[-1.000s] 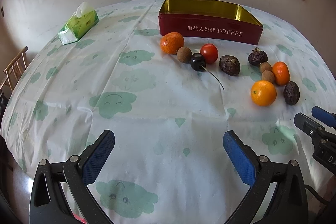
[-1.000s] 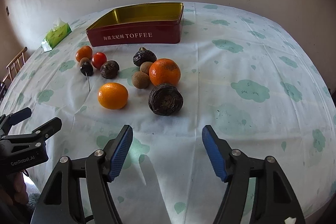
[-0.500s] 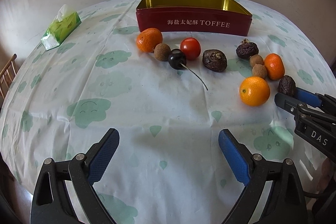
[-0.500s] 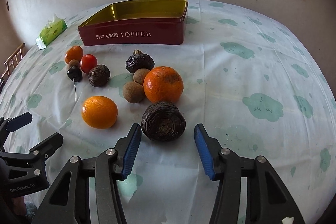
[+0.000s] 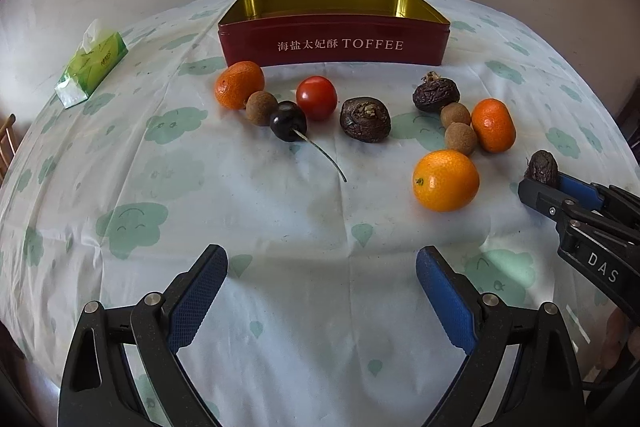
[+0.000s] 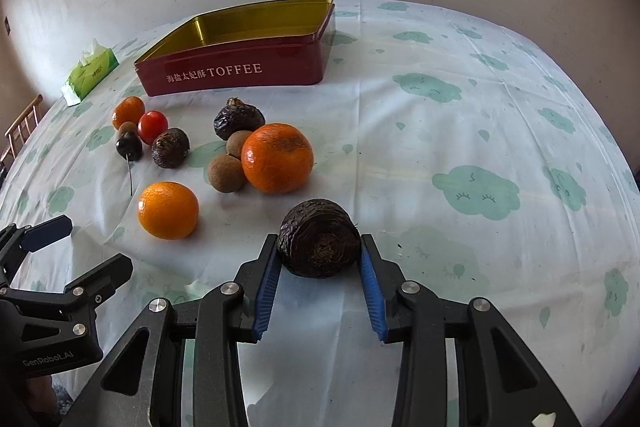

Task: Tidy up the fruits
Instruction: 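Grasp the dark brown round fruit with the right gripper, then grasp the small orange kumquat with the left gripper while the right gripper holds the brown fruit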

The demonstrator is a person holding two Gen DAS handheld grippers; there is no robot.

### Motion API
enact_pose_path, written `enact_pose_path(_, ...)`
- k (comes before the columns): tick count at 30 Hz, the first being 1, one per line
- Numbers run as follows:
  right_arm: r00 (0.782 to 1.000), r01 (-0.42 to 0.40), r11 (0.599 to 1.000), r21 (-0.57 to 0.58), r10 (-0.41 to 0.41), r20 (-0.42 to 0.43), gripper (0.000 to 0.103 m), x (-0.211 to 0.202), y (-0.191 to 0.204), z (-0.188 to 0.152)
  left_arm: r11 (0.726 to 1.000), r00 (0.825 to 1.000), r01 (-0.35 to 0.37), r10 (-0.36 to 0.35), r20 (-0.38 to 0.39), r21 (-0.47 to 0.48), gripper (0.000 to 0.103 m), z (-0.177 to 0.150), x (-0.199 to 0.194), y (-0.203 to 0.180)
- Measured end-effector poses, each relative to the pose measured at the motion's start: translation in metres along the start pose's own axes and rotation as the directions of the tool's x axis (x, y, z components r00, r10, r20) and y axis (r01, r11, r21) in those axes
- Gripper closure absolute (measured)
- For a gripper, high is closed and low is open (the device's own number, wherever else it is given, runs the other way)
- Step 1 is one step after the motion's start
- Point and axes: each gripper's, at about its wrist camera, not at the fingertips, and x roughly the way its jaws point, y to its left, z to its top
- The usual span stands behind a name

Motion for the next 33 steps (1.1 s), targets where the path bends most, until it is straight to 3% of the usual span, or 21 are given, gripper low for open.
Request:
enact_pose_path(16,0.999,0.034,0.998,0.057,-0.035,0.013,0.067,-0.005,-0.030,-0.004,0.995,0.996,0.082,-0.083,0.010,0.057,0.015,0.016,0.004,-0.037)
enact_pose_path(33,0.996,0.084,0.995,0.057,-0.085,0.019,0.067,-0.003,-0.056,-0.001,0.997,0.997,0.063,-0.065,0.041,0.034,0.019,0.034,0.015,-0.052)
